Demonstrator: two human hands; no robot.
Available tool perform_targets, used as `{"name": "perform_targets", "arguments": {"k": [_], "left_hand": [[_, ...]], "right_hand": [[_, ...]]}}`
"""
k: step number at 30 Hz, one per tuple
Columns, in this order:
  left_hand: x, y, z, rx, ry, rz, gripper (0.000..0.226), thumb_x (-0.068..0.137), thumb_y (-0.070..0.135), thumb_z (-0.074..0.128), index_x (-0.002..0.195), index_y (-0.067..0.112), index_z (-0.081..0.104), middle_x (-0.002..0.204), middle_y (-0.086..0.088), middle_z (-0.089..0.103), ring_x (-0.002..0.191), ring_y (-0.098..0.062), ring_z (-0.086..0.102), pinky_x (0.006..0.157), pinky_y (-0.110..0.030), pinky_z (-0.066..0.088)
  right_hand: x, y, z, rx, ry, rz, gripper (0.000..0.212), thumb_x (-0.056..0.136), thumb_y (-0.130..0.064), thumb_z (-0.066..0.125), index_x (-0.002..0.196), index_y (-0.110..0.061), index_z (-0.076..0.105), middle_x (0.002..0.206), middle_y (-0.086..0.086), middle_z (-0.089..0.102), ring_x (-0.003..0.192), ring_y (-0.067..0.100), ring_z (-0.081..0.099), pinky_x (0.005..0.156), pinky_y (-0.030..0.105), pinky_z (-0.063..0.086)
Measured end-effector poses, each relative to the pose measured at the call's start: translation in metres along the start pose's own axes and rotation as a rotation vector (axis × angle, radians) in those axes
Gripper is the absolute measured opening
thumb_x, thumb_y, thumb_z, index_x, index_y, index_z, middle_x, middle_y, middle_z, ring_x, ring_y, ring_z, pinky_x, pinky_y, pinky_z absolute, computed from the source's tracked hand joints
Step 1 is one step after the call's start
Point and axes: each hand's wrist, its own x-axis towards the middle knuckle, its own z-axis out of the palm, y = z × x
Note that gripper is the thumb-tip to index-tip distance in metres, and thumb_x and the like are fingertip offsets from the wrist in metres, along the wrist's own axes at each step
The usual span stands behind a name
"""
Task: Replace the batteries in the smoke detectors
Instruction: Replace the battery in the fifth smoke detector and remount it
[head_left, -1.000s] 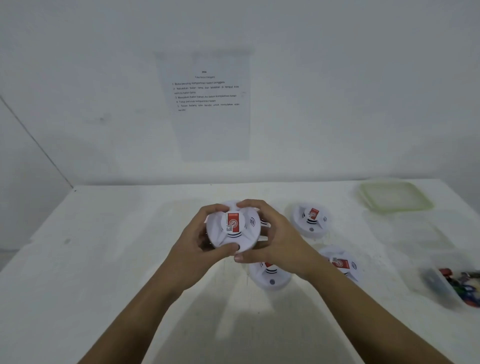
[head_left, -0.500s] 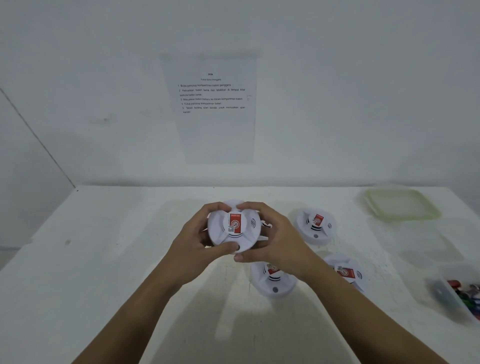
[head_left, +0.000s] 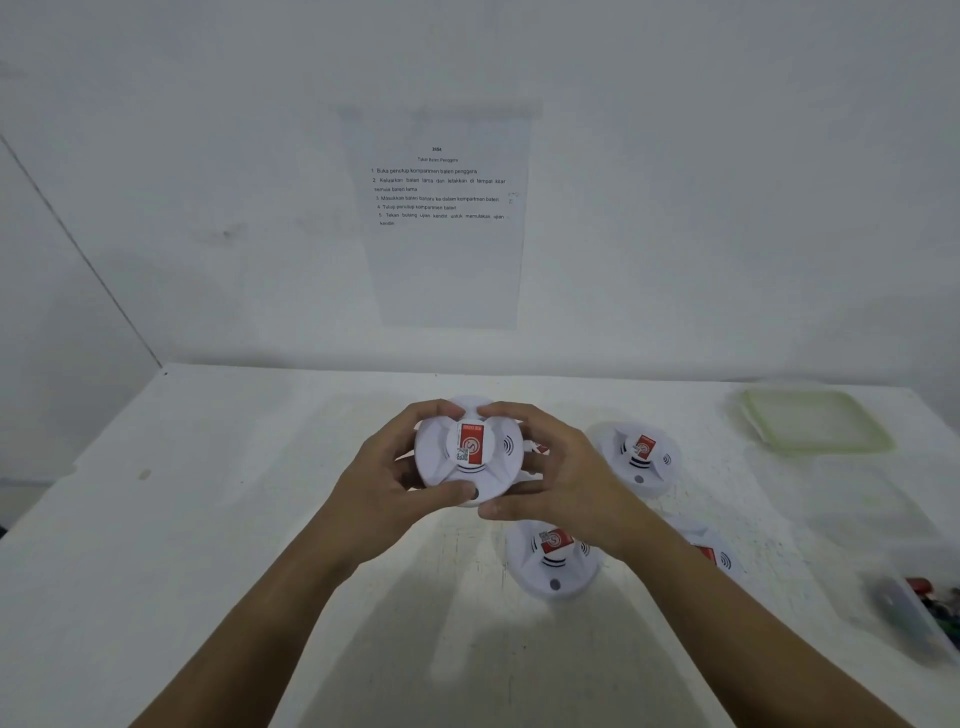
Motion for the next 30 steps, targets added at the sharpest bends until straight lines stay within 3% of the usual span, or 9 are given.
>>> {"name": "perform_targets", "arguments": {"k": [5, 9, 15, 21, 26, 30], "left_hand": [[-0.004, 0.002, -0.001, -0.010, 0.000, 0.013, 0.058, 0.076, 0.004, 0.085, 0.124, 0.026, 0.060, 0.122, 0.002, 0.069, 0.108, -0.025, 0.069, 0.086, -0.040, 0.062], [-0.006, 0.004, -0.003, -0.017, 0.010, 0.018, 0.058, 0.076, 0.004, 0.085, 0.124, 0.025, 0.060, 0.120, 0.002, 0.070, 0.108, -0.025, 0.069, 0.086, -0.037, 0.062], [-0.008, 0.005, -0.004, -0.010, 0.011, 0.024, 0.058, 0.077, 0.004, 0.084, 0.125, 0.025, 0.060, 0.122, 0.004, 0.068, 0.111, -0.025, 0.068, 0.086, -0.036, 0.062], [-0.013, 0.003, -0.009, 0.026, 0.001, 0.007, 0.062, 0.080, 0.009, 0.082, 0.131, 0.033, 0.055, 0.120, 0.017, 0.066, 0.112, -0.019, 0.067, 0.085, -0.029, 0.061], [-0.015, -0.005, -0.011, 0.025, 0.025, -0.012, 0.063, 0.080, 0.011, 0.083, 0.131, 0.034, 0.054, 0.123, 0.008, 0.067, 0.110, -0.022, 0.068, 0.088, -0.035, 0.061], [-0.016, -0.010, -0.012, 0.015, 0.028, -0.017, 0.058, 0.084, 0.008, 0.079, 0.130, 0.033, 0.055, 0.125, 0.007, 0.067, 0.112, -0.023, 0.068, 0.089, -0.036, 0.061]], "right_hand": [[0.000, -0.004, 0.001, -0.007, -0.009, -0.011, 0.075, 0.068, 0.002, 0.090, 0.128, -0.033, 0.060, 0.122, -0.008, 0.068, 0.109, 0.018, 0.070, 0.082, 0.033, 0.062], [0.000, -0.005, 0.002, -0.004, -0.015, -0.024, 0.076, 0.069, 0.003, 0.089, 0.131, -0.027, 0.059, 0.123, -0.006, 0.068, 0.111, 0.021, 0.070, 0.085, 0.037, 0.062], [0.000, -0.006, 0.004, -0.003, -0.011, -0.022, 0.077, 0.068, 0.003, 0.089, 0.131, -0.029, 0.059, 0.122, -0.010, 0.068, 0.110, 0.018, 0.069, 0.082, 0.032, 0.062], [0.002, -0.004, 0.010, -0.008, 0.009, -0.012, 0.076, 0.067, 0.000, 0.091, 0.129, -0.031, 0.060, 0.121, -0.010, 0.067, 0.108, 0.016, 0.069, 0.079, 0.030, 0.062], [0.000, 0.002, 0.013, 0.006, 0.019, -0.008, 0.077, 0.066, 0.002, 0.091, 0.129, -0.030, 0.060, 0.120, -0.010, 0.067, 0.107, 0.017, 0.069, 0.078, 0.030, 0.061], [-0.001, 0.006, 0.013, 0.022, 0.022, -0.004, 0.079, 0.067, 0.004, 0.090, 0.131, -0.030, 0.060, 0.122, -0.005, 0.065, 0.107, 0.023, 0.070, 0.081, 0.038, 0.063]]}}
